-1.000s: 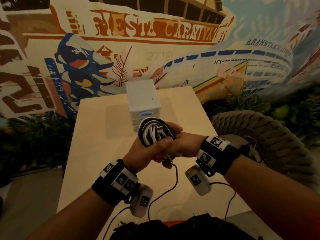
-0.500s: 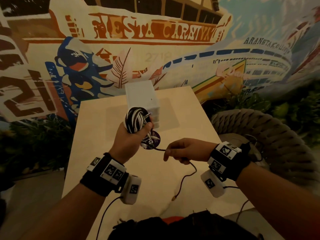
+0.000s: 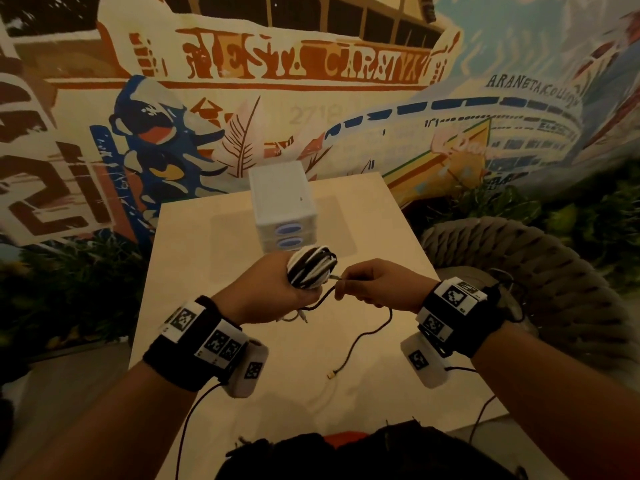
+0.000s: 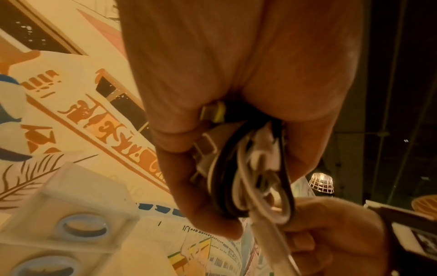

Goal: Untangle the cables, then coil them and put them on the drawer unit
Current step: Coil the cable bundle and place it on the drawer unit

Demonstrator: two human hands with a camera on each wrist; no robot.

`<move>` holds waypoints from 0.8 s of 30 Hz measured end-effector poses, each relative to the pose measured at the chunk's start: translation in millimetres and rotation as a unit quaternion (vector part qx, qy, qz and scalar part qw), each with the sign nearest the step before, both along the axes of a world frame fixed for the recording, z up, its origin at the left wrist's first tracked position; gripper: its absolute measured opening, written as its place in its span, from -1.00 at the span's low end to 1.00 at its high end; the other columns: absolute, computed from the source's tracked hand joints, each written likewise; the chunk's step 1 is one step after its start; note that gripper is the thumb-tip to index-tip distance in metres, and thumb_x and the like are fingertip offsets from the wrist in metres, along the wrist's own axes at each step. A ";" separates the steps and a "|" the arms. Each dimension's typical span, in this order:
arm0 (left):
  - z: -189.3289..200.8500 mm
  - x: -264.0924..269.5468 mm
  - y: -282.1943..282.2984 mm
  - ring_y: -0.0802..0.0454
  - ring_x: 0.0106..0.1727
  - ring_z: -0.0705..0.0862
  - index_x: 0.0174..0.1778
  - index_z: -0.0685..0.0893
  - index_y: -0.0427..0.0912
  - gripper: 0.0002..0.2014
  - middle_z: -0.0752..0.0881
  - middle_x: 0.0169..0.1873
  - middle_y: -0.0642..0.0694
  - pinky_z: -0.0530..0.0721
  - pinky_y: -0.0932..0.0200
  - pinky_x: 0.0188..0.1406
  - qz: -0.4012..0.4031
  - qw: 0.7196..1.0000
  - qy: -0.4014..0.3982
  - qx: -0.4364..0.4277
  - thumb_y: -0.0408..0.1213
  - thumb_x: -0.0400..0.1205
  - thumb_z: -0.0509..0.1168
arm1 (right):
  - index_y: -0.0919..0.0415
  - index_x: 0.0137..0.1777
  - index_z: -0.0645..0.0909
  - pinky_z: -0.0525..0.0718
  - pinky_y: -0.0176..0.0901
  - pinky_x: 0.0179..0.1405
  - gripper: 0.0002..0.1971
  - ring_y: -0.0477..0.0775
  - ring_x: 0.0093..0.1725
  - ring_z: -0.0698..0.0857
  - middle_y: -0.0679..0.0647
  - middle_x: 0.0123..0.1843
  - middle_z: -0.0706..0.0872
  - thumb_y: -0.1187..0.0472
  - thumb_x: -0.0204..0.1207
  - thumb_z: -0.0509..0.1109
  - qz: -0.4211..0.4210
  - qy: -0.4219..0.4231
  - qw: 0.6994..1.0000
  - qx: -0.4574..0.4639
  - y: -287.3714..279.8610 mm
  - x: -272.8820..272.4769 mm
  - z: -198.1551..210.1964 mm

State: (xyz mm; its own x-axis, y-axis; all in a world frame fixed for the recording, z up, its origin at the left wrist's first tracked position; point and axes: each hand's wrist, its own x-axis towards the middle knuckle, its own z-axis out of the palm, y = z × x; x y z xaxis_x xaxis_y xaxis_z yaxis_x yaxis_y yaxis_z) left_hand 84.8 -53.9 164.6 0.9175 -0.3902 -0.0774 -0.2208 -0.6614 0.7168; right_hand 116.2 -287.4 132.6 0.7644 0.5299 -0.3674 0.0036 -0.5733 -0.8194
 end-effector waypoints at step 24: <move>-40.6 -11.5 -29.1 -0.04 -0.12 0.73 0.16 0.64 0.00 -0.73 0.76 -0.12 0.02 0.74 0.05 -0.15 -0.087 0.927 -0.092 0.354 -0.05 0.58 0.41 | -0.05 -0.10 0.76 0.66 -0.28 -0.27 -0.64 -0.13 -0.25 0.74 -0.10 -0.22 0.81 -0.26 0.29 0.67 0.144 0.010 0.958 -0.246 48.5 -6.5 16.2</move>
State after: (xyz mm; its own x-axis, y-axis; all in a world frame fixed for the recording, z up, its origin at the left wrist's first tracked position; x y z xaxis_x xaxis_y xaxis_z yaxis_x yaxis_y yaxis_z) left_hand 73.2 -83.0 124.1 0.8680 -0.4455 -0.2192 -0.4446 -0.8940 0.0562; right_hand 109.6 -238.8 148.8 0.6031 0.4766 -0.6397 0.2070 -0.8679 -0.4515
